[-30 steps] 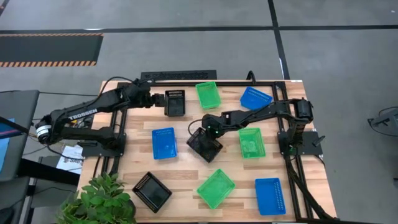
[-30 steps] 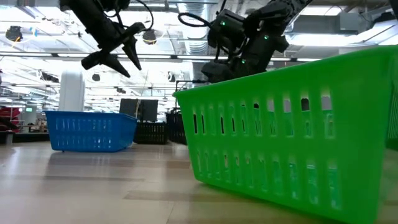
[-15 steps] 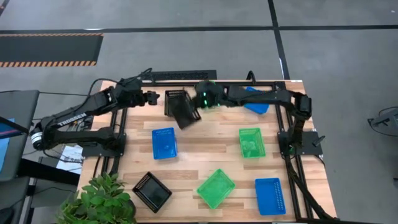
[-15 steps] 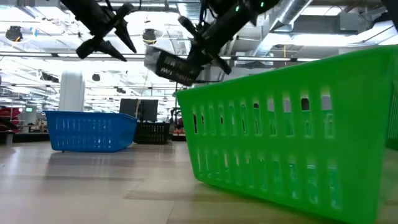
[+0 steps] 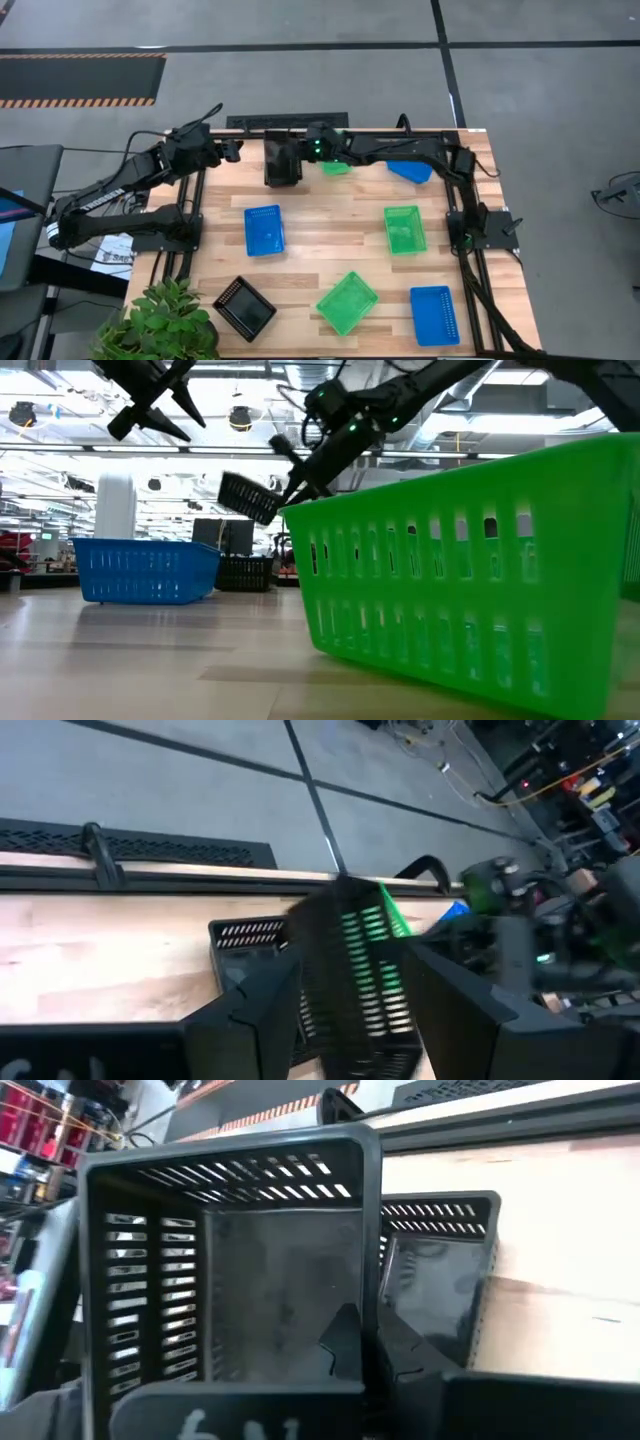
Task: Stack baskets by color
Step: Stack the middle black bin on the top black bin
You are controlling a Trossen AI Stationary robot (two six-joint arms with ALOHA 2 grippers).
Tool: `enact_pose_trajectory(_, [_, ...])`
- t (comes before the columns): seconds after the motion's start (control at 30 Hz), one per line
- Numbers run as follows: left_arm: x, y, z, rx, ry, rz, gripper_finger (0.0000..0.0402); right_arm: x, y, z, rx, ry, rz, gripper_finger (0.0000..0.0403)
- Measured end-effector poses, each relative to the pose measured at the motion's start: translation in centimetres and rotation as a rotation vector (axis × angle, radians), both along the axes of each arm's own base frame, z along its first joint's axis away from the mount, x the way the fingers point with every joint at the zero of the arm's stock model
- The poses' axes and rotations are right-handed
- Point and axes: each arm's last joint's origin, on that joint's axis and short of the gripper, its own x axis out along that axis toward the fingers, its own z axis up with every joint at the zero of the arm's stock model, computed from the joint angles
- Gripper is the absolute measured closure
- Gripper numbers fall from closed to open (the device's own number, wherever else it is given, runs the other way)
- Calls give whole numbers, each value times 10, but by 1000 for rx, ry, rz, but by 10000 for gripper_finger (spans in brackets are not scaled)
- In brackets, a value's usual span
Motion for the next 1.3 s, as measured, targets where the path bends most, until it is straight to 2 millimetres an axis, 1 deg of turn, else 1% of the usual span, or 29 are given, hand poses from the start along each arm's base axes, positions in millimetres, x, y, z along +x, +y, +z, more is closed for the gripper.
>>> enact_pose_trajectory(0.13, [0, 0, -1, 0, 10, -3, 237, 12, -5, -7, 1, 21, -16, 393])
enact_pose_trajectory(0.27, [-1, 0, -2, -5, 23, -4, 237, 17, -9, -13, 4, 81, -30, 393])
enact_pose_trajectory(0.33, [-1, 0, -2, -5, 23, -4, 237, 16, -10, -15, -5, 103, -52, 394])
enact_pose_trajectory(0.43, [-1, 0, -2, -5, 24, -3, 237, 15, -11, -12, -43, 116, -107, 392])
enact_pose_trajectory(0.6, [-1, 0, -2, -4, 23, -4, 237, 9, -19, -16, -19, 159, -118, 387])
enact_pose_trajectory(0.7, [-1, 0, -2, -1, 27, -7, 237, 8, -16, -18, -11, 180, -115, 390])
enact_pose_trajectory(0.83, [-1, 0, -2, 2, 30, -9, 237, 12, -11, -16, -30, 165, -120, 388])
enact_pose_trajectory(1.03, [-1, 0, -2, 2, 31, -9, 237, 13, -14, -13, -44, 124, -130, 383])
enact_pose_trajectory(1.17, [-1, 0, -2, 1, 31, -9, 237, 18, -7, -10, -46, 79, -103, 391])
enact_pose_trajectory(1.3, [-1, 0, -2, 1, 31, -9, 237, 20, -3, -10, -41, 74, -108, 386])
